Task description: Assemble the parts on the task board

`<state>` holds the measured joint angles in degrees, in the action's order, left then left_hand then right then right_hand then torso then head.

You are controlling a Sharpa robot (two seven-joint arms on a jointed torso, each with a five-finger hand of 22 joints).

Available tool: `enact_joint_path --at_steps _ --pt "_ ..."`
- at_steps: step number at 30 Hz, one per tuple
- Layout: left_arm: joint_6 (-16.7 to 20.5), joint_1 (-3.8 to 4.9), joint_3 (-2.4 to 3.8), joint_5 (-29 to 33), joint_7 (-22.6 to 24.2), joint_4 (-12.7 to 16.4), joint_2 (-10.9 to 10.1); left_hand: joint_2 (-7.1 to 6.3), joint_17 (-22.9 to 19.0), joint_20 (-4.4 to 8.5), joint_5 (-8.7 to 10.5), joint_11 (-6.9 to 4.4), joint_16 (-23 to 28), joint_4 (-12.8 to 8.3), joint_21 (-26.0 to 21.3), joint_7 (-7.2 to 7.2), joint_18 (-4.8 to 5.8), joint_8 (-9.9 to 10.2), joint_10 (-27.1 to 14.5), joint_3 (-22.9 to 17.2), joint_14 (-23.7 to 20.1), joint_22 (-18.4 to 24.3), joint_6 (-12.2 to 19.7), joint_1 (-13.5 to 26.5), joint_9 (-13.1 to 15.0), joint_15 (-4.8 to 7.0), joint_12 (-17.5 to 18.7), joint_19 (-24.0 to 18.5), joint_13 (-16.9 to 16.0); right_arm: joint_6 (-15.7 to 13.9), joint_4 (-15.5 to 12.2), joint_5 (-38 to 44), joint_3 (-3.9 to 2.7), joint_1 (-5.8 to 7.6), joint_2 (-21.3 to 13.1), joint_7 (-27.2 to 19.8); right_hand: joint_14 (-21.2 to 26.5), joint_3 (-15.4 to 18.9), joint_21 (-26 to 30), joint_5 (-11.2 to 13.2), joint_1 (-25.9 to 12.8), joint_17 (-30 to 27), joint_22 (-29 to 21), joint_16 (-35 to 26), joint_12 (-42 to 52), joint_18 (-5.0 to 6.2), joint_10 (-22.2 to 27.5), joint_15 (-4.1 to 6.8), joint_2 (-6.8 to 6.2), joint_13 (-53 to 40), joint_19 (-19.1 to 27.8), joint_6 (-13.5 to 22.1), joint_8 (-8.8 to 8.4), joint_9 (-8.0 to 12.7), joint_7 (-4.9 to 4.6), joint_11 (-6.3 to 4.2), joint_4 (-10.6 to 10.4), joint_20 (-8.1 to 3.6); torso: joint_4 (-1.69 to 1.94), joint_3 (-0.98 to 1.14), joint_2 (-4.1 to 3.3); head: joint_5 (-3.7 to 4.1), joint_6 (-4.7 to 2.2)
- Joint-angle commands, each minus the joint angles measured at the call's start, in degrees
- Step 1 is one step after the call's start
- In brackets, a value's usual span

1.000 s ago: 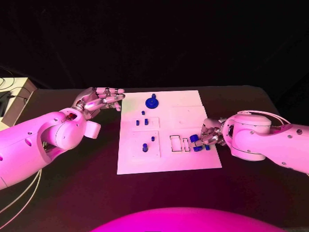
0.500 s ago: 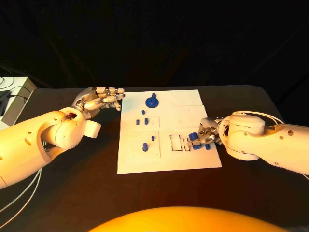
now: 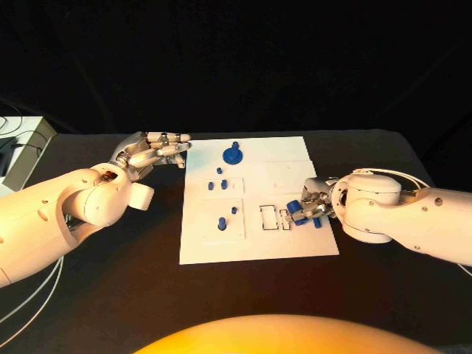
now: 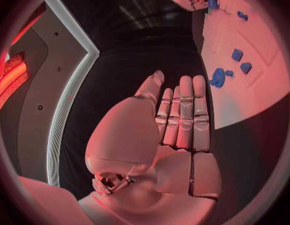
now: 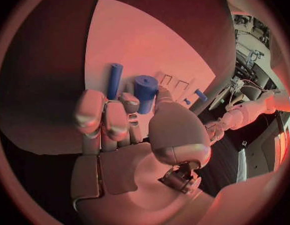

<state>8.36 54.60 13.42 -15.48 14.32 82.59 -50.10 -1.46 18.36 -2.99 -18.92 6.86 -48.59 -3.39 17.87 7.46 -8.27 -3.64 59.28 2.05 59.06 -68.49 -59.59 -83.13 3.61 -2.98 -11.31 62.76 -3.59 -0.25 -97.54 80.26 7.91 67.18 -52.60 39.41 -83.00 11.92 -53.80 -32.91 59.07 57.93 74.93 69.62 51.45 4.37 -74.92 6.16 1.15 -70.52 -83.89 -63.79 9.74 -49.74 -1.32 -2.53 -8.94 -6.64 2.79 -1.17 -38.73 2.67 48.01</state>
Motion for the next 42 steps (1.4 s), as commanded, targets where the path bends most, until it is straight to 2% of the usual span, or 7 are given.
enact_joint_path --at_steps 1,4,9,16,23,29,42 --pt "-1.14 -0.02 0.04 0.41 0.03 0.15 0.0 0.17 -0.05 -0.09 -0.26 0.11 0.06 0.39 -0.25 0.07 0.18 -0.13 -0.42 -0.11 -0.23 -0.05 0.25 0.43 0.02 0.04 -0.1 0.44 0.02 -1.32 0.1 -1.51 0.26 -0.34 -0.42 0.4 0.02 -2.87 -0.07 1.3 2.88 0.13 7.24 -0.14 0.06 -0.3 0.05 -0.09 2.09 0.06 -3.28 -0.3 0.26 -0.18 0.2 -0.31 2.66 -0.12 -0.02 0.08 0.02 -0.01 -0.04" --pt "-1.17 -0.02 0.04 0.41 -0.08 0.11 -0.01 0.21 -0.06 -0.08 -0.26 0.1 0.03 0.45 -0.32 0.07 0.17 -0.13 -0.42 -0.12 -0.22 -0.07 0.23 0.37 0.01 0.05 -0.13 0.49 0.02 -2.42 -0.59 -3.73 0.25 -0.28 -0.95 0.0 -0.02 -7.5 -0.33 1.85 2.08 0.24 7.28 -0.18 0.1 -0.39 0.04 -0.01 0.37 0.14 -3.26 -0.42 0.24 -0.15 0.21 -0.32 3.68 -0.22 0.01 0.08 -0.01 -0.05 -0.05" --pt "-1.18 -0.02 0.04 0.41 -0.22 0.05 -0.01 0.28 -0.06 -0.07 -0.26 0.11 0.01 0.48 -0.36 0.06 0.16 -0.13 -0.46 -0.17 -0.23 -0.11 0.18 0.3 0.01 0.05 -0.13 0.53 0.02 -3.98 -1.94 -7.84 0.18 0.53 -1.97 -0.4 -0.03 -10.31 -0.6 2.09 0.97 0.25 7.31 -0.32 0.15 -0.43 -0.02 -0.04 -0.73 0.26 -3.23 -0.48 0.43 -0.35 0.33 -0.41 5.13 -0.26 0.02 0.04 0.01 -0.02 -0.05" --pt "-1.29 -0.02 0.04 0.41 -0.46 -0.05 0.03 0.29 -0.05 -0.06 -0.28 0.11 -0.02 0.46 -0.38 0.08 0.16 -0.13 -0.47 -0.21 -0.22 -0.14 0.16 0.21 0.01 0.06 -0.13 0.55 0.02 -5.14 -3.45 -13.29 0.04 2.84 -3.35 -0.51 -0.05 -10.91 -0.72 2.37 0.73 0.26 7.33 -0.36 0.22 -0.44 -0.04 -0.01 -0.76 0.25 -3.23 -0.55 0.45 -0.35 0.38 -0.45 5.9 -0.26 -0.05 0.01 0.04 0.04 -0.14" --pt "-1.41 -0.02 0.04 0.41 -0.56 -0.13 0.12 0.29 -0.05 -0.06 -0.28 0.11 -0.02 0.46 -0.38 0.08 0.16 -0.13 -0.47 -0.21 -0.22 -0.14 0.16 0.21 0.01 0.06 -0.13 0.55 0.02 -5.5 -4.81 -18.24 0.0 3.89 -3.27 -0.5 -0.04 -11.13 -0.89 2.49 0.31 0.2 7.36 -0.42 0.19 -0.47 -0.06 0.0 -0.54 0.29 -3.22 -0.62 0.42 -0.3 0.39 -0.46 6.3 -0.28 -0.02 0.01 0.01 0.05 -0.2" --pt "-1.57 -0.02 0.04 0.41 -0.63 -0.13 0.17 0.28 -0.06 -0.06 -0.27 0.12 -0.07 0.5 -0.47 0.05 0.15 -0.14 -0.51 -0.28 -0.26 -0.3 0.09 0.17 0.02 0.05 -0.13 0.59 0.02 -5.73 -4.89 -20.13 0.03 3.72 -1.34 -0.25 -0.04 -11.14 -0.91 2.51 0.29 0.21 7.37 -0.42 0.19 -0.47 -0.06 0.01 -0.49 0.29 -3.22 -0.62 0.41 -0.3 0.39 -0.46 6.3 -0.28 0.0 -0.04 0.01 0.19 -0.09" --pt "-1.7 -0.03 0.04 0.41 -0.68 -0.03 0.12 0.28 -0.06 -0.06 -0.27 0.12 -0.07 0.5 -0.47 0.05 0.15 -0.14 -0.51 -0.28 -0.26 -0.3 0.09 0.17 0.02 0.05 -0.13 0.59 0.02 -7.14 -3.31 -19.28 0.17 1.53 2.45 0.13 -0.03 -10.88 -0.65 2.75 -0.35 -0.09 7.3 -0.67 0.07 -0.44 0.01 0.0 -0.35 0.38 -3.15 -0.61 0.45 -0.36 0.36 -0.43 6.27 -0.28 0.02 -0.01 -0.05 -0.03 -0.15"
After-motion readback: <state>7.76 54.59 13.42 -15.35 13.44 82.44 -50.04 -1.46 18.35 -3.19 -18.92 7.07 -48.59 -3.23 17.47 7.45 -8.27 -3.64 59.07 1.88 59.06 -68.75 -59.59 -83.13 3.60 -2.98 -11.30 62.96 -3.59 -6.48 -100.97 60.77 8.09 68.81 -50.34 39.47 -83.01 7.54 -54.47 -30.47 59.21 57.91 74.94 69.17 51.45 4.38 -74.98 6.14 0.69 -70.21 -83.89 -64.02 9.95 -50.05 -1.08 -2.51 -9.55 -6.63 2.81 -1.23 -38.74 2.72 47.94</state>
